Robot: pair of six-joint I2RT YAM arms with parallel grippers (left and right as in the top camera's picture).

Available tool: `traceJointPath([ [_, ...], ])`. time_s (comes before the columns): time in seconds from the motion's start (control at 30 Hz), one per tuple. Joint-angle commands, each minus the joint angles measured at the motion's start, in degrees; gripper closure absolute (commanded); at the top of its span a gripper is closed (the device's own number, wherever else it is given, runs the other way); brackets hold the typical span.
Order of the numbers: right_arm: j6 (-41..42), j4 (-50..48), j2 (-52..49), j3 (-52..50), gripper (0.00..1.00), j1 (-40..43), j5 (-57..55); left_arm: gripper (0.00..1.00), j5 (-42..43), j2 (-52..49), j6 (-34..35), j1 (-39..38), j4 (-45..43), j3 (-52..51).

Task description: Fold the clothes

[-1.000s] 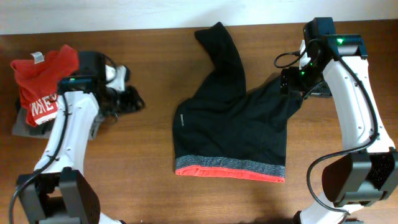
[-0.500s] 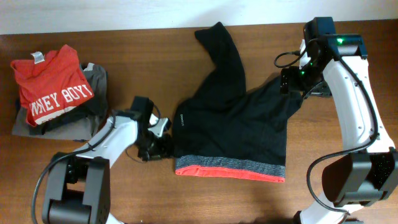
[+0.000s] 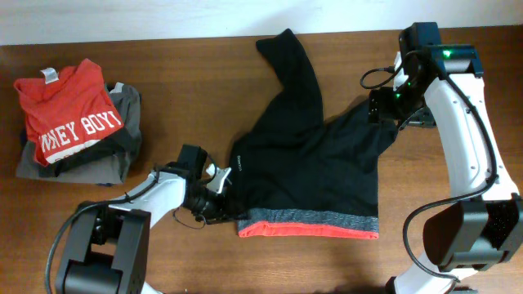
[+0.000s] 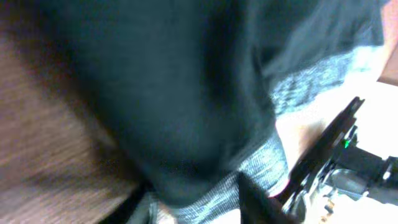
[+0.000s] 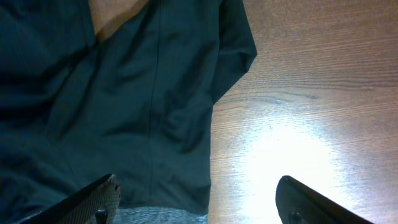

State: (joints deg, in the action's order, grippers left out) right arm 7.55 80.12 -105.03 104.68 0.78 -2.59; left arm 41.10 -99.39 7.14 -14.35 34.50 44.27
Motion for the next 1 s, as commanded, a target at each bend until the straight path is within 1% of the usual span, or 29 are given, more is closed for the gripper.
traceJointPath([
  [0.0,0.3,-0.1,1.2,1.1,0.15,0.5,-1.1,0.73,-1.9,-0.9,-0.3,-0.3,0.0,-0.5],
  [0.03,0.3,-0.1,1.2,1.1,0.15,0.5,-1.1,0.76,-2.7,-0.9,-0.3,-0.3,0.0,-0.5],
  [0.1,0.3,-0.1,1.2,1.1,0.15,0.5,-1.1,0.79,-3.6,-0.9,-0.3,-0.2,-0.1,-0.5],
  [0.13,0.3,-0.1,1.2,1.1,0.15,0.5,-1.1,0.83,-3.7,-0.9,-0.3,-0.2,-0.2,-0.5],
  [0.17,0.3,-0.1,1.2,1.1,0.15,0.5,-1.1,0.87,-3.6,-0.9,-0.3,-0.2,-0.3,-0.5],
  [0.23,0.3,-0.1,1.2,1.1,0.15,0.5,-1.1,1.0,-3.7,-0.9,-0.3,-0.2,-0.5,-0.5],
  [0.33,0.3,-0.1,1.2,1.1,0.15,0.5,-1.1,1.0,-4.6,-0.9,-0.3,-0.2,-0.8,-0.3],
  [0.4,0.3,-0.1,1.2,1.1,0.15,0.5,-1.1,1.0,-7.5,-0.8,-0.3,0.5,-0.2,0.9],
  [0.5,0.3,-0.1,1.2,1.1,0.15,0.5,-1.1,1.0,-16.7,-0.5,-0.3,3.6,2.8,6.0],
  [0.57,0.3,0.0,1.2,1.1,0.15,0.5,-1.1,1.0,-23.1,-0.5,-0.3,7.0,5.7,11.8],
  [0.63,0.3,0.1,1.2,1.1,0.15,0.5,-1.1,1.0,-26.5,-0.5,-0.3,10.7,7.3,18.4],
  [0.77,0.3,0.1,1.2,1.1,0.15,0.5,-1.1,1.0,-27.6,-0.6,-0.3,18.3,7.5,34.9],
  [0.8,0.3,0.1,1.2,1.1,0.15,0.5,-1.1,0.96,-27.6,-0.6,-0.3,19.4,7.6,38.1],
  [0.83,0.3,0.1,1.2,1.1,0.15,0.5,-1.1,0.37,-27.0,-0.6,-0.3,20.7,8.3,42.8],
  [0.87,0.3,0.1,1.2,1.1,0.15,0.5,-1.1,0.02,-26.5,-0.6,-0.3,20.9,9.2,44.4],
  [0.97,0.3,0.1,1.2,1.1,0.15,0.5,-1.1,0.01,-24.8,-0.6,-0.3,20.6,14.0,45.6],
])
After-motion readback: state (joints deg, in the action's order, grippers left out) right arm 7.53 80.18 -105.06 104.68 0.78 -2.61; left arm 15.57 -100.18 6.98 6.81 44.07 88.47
